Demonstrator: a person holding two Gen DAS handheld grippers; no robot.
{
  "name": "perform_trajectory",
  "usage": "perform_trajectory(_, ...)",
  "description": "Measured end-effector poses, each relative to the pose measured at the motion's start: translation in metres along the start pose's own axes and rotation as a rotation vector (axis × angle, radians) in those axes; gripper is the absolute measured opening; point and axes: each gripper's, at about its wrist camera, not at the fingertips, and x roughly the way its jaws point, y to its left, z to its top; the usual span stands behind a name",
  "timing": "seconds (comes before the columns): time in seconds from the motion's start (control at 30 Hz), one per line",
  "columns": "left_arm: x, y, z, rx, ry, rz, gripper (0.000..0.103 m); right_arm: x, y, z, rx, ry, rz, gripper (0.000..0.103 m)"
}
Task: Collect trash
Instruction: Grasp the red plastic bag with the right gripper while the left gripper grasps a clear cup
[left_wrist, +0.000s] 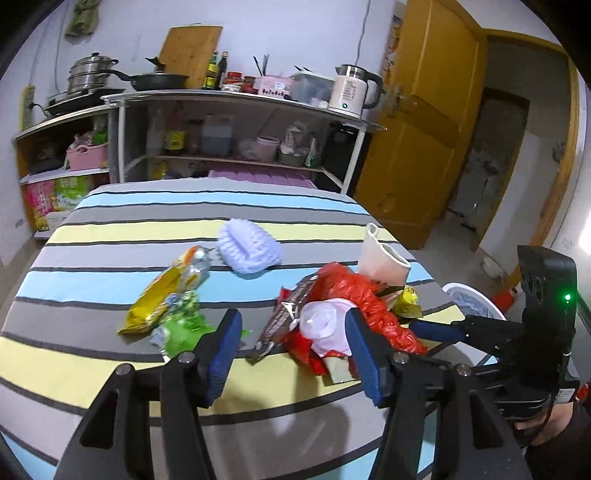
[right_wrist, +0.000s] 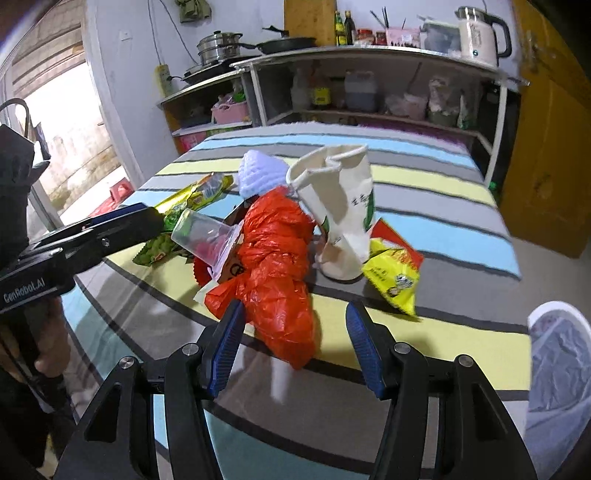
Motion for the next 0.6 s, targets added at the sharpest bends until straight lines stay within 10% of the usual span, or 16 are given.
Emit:
perform_trajectory(0.17, 0.014, -0.005, 0.004, -0.010, 0.031, -0.040, 0.060, 0.002, -0.001, -0.001, 0.003, 0.015, 0.012, 0.031)
perform_trajectory(0.6, 0.028, -0.012, 0.003, -0.012, 0.090, -0.084, 0.033, -0.004, -0.002, -0.010, -0.001, 0.007, 0.010, 0.024)
